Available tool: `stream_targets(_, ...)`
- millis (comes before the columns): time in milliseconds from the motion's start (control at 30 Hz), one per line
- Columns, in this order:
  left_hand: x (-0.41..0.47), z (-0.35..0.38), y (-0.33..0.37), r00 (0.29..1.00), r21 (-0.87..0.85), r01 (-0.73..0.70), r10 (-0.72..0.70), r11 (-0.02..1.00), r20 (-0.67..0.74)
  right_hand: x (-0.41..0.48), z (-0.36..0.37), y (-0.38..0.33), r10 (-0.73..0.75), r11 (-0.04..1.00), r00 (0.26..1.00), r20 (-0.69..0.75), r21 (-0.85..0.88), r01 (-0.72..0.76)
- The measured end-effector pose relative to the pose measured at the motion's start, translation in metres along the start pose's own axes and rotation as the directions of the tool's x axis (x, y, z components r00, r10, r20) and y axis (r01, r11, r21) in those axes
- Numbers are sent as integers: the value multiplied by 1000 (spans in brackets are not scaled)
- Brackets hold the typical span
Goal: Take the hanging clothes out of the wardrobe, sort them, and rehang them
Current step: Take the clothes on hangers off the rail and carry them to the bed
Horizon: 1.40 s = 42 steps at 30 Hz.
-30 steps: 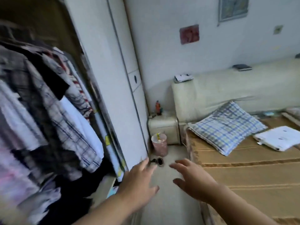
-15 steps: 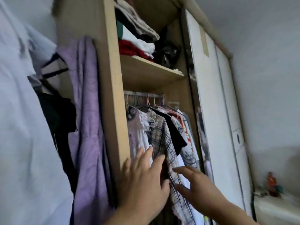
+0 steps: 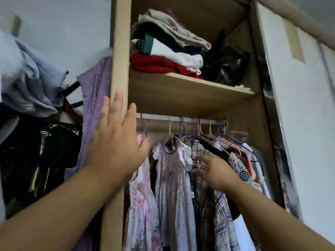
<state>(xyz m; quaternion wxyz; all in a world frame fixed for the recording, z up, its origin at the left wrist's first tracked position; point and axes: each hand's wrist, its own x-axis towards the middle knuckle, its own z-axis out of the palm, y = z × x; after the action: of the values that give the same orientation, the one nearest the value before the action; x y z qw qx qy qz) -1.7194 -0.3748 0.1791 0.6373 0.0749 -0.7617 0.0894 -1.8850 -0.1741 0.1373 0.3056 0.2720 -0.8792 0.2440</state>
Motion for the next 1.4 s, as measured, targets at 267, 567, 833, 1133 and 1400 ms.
stream_targets(267,-2,4,9,986,220,-10,46,975,-161,86,8,32,-39,998,999,-4,-43,38)
stream_targets(567,-4,3,13,986,188,64,-33,980,-164,137,24,44,127,991,983,130,-68,-119)
stream_targets(833,-4,3,11,990,198,76,-50,977,-130,144,27,33,120,991,993,18,56,-121)
stream_targets(1133,-4,2,14,992,202,67,-42,977,-122,135,-9,42,102,985,981,-163,158,-76)
stream_targets(1400,-2,13,45,995,320,-88,96,943,-11,72,-44,91,18,999,972,-233,41,-9)
